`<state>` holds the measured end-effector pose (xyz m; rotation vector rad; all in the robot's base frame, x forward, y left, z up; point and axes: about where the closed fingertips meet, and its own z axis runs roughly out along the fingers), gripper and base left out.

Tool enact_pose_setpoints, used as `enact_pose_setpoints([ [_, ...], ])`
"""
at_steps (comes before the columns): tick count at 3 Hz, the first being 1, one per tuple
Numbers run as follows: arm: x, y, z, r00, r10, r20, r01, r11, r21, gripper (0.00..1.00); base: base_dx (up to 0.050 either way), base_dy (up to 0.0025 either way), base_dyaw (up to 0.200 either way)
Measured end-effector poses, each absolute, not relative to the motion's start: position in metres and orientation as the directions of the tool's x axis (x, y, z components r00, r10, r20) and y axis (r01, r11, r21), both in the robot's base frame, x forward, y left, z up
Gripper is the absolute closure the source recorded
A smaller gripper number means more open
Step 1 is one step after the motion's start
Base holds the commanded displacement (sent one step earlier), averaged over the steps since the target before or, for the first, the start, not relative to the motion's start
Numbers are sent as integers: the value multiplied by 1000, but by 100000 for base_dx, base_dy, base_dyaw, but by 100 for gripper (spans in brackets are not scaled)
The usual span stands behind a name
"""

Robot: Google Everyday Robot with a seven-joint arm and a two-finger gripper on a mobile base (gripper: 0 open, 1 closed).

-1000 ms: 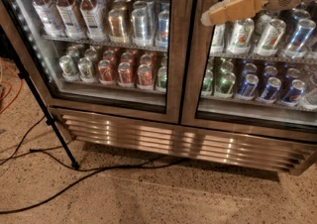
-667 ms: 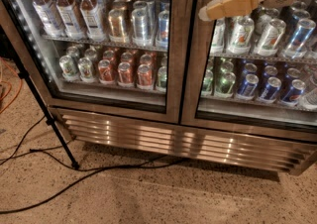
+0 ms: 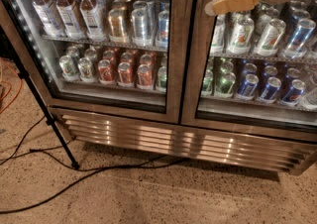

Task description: Open right fridge door

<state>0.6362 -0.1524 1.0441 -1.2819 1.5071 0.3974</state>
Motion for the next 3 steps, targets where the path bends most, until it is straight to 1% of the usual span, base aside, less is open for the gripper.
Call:
enact_pose_setpoints([
  [3, 671, -162, 1026, 81, -537, -840, -854, 397, -336, 33, 0, 0, 0],
])
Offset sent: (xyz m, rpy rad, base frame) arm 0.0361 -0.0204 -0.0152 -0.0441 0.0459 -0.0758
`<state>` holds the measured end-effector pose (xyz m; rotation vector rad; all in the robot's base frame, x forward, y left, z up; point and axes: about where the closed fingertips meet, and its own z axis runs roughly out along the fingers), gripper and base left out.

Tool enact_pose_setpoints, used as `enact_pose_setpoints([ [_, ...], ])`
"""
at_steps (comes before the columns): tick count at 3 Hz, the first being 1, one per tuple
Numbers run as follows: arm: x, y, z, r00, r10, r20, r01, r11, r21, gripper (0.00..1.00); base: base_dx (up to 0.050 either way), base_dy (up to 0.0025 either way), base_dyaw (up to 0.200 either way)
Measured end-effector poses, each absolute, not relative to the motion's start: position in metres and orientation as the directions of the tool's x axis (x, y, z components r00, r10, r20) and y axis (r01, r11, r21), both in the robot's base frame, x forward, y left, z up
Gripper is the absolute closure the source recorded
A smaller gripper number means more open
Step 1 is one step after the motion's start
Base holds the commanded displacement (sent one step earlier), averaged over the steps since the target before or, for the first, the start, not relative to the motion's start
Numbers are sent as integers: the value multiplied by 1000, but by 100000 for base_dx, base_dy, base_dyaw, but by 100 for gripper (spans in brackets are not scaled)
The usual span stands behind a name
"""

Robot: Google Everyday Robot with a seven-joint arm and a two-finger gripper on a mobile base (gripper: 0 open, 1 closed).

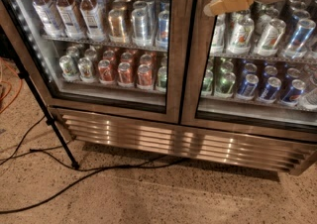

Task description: Open right fridge door

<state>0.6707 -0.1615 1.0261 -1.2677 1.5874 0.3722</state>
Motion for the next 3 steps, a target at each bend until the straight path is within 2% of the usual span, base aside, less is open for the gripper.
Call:
enact_pose_setpoints([
  [2, 664, -118, 1028, 120, -476, -872, -914, 291, -284, 35, 0, 0, 0],
  [3, 663, -114, 1030, 131, -464, -876, -922, 268, -280, 36, 0, 0, 0],
])
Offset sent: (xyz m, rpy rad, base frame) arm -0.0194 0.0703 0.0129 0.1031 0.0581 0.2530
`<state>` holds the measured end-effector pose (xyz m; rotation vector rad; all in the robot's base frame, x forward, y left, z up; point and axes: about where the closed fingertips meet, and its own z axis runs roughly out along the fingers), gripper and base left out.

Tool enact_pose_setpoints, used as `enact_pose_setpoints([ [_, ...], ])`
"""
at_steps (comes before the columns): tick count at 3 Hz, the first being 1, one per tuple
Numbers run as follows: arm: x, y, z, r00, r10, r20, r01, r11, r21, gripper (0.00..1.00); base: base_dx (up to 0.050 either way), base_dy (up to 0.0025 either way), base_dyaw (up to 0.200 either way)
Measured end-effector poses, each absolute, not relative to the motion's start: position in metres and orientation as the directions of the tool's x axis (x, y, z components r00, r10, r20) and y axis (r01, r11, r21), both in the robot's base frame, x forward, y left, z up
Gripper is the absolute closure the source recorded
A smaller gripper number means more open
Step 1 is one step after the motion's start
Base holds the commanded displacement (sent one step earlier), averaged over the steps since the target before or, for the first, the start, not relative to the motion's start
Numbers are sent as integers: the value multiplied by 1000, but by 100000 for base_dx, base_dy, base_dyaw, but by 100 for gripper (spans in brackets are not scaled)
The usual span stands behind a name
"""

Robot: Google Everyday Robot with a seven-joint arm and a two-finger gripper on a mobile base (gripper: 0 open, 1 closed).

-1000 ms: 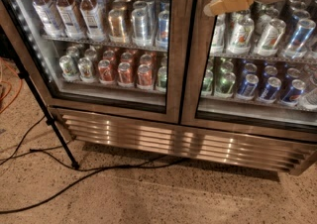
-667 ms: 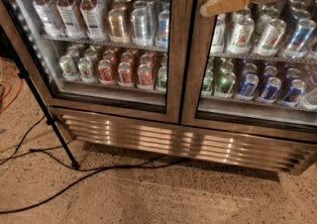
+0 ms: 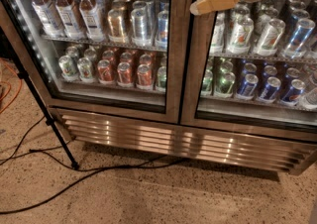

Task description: Open right fridge door

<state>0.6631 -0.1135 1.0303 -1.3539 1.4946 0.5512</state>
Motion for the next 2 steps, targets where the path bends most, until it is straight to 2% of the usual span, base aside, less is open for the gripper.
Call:
enact_pose_setpoints([
  [1, 668, -118, 1030, 131, -464, -876, -922, 268, -280, 36, 0, 0, 0],
  [2, 670, -122, 1030, 132, -464, -876, -922, 267, -280, 55, 0, 0, 0],
])
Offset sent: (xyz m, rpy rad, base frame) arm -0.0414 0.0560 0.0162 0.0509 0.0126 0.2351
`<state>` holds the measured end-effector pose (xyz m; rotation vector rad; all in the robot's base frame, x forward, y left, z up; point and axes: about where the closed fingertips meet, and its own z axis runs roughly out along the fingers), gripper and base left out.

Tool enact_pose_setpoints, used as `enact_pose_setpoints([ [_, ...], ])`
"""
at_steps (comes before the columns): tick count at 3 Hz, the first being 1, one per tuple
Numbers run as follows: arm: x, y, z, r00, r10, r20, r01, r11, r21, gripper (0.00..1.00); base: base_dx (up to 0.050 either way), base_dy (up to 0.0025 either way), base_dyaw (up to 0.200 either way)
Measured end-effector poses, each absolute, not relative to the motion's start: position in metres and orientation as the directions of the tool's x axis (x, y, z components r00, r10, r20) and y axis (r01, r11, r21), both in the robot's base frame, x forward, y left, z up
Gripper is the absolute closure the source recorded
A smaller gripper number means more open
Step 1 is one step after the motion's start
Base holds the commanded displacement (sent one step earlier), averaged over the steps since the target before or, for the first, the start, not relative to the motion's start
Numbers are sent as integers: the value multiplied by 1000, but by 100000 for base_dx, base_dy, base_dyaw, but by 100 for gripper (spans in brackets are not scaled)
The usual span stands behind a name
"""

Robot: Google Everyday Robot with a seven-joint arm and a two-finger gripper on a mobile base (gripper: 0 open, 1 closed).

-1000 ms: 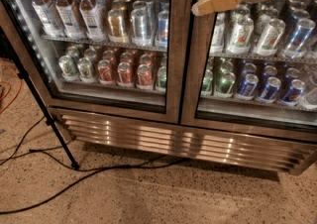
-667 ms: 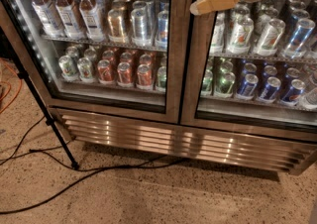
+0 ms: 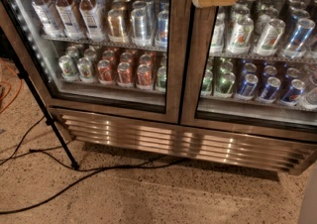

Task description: Open right fridge door

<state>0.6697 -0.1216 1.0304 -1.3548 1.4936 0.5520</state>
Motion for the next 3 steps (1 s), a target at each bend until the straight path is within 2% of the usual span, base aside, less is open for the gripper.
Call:
enact_pose_setpoints([
  [2, 684, -133, 1032, 136, -462, -876, -923, 261, -281, 100, 0, 0, 0],
  [3, 687, -136, 1032, 135, -462, -876, -923, 262, -281, 100, 0, 0, 0],
])
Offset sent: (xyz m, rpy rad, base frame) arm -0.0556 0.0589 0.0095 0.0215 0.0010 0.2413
